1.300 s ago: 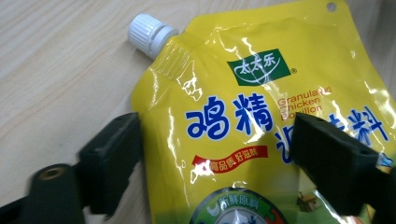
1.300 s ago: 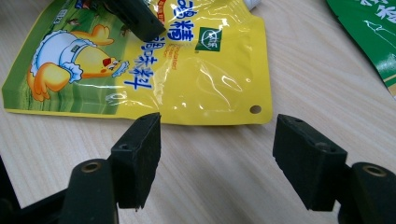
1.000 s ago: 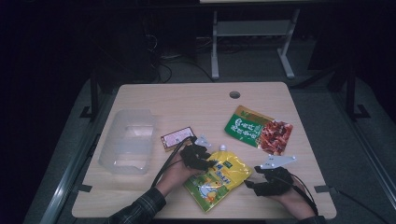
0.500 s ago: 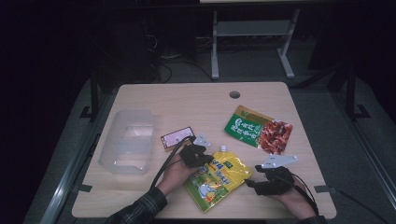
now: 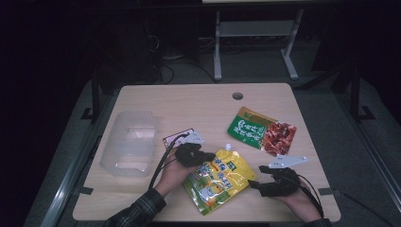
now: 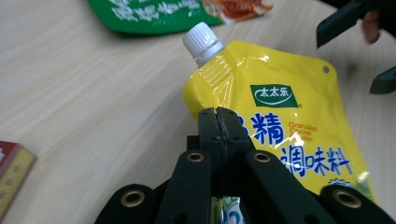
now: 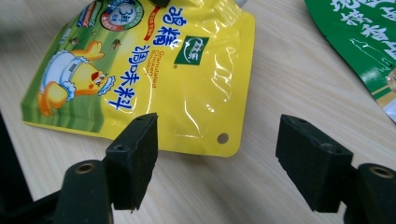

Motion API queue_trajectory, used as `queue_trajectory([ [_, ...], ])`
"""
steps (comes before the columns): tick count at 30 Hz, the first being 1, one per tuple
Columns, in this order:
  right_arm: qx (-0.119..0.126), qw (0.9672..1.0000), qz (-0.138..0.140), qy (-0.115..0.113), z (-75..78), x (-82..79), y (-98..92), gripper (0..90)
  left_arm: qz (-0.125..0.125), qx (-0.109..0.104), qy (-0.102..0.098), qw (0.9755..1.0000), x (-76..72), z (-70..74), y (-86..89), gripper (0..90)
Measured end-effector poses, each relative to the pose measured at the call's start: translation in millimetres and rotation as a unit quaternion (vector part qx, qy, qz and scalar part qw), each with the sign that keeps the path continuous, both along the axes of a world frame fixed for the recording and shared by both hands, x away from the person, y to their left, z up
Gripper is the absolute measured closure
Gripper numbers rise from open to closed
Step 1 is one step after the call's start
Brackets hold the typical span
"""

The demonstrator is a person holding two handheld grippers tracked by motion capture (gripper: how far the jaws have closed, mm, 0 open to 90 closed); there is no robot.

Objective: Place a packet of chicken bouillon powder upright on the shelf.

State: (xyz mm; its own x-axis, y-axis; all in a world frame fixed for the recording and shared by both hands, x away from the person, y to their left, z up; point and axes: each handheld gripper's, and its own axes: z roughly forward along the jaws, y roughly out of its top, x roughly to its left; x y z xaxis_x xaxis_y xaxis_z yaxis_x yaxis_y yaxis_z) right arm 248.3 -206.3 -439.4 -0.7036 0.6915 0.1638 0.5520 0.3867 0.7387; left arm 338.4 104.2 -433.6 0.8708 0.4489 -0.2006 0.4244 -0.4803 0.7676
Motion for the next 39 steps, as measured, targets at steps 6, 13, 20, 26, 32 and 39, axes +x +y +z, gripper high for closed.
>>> queue_trajectory([
  [6, 0.024, 0.9997, 0.009, -0.003, 2.3, 3.1, 3.6, 24.5, 0.002, -0.026, -0.01, 0.9996, -2.8, 14.1, 11.2, 90.0],
  [13, 0.038, 0.9989, 0.026, -0.009, 1.5, 18.2, 18.1, 18.5, 0.002, -0.039, -0.02, 0.999, -5.8, 23.1, 15.8, 90.0],
  [20, 0.065, 0.9968, 0.041, 0.019, -6.3, 33.2, 30.5, 16.5, 0.002, -0.044, -0.023, 0.9988, -7.3, 25.9, 17.0, 90.0],
  [26, 0.09, 0.9929, 0.065, 0.044, -13.6, 39.2, 37.9, 25.8, 0.004, -0.048, -0.028, 0.9985, -8.2, 27.8, 17.2, 90.0],
  [32, 0.117, 0.9872, 0.09, 0.06, -15.1, 40.5, 40.4, 54.1, 0.006, -0.047, -0.029, 0.9985, -7.8, 27.9, 17.9, 90.0],
  [39, 0.131, 0.9843, 0.113, 0.036, -8.6, 41.6, 39.0, 84.0, 0.009, -0.044, -0.035, 0.9984, -7.4, 28.7, 19.4, 90.0],
])
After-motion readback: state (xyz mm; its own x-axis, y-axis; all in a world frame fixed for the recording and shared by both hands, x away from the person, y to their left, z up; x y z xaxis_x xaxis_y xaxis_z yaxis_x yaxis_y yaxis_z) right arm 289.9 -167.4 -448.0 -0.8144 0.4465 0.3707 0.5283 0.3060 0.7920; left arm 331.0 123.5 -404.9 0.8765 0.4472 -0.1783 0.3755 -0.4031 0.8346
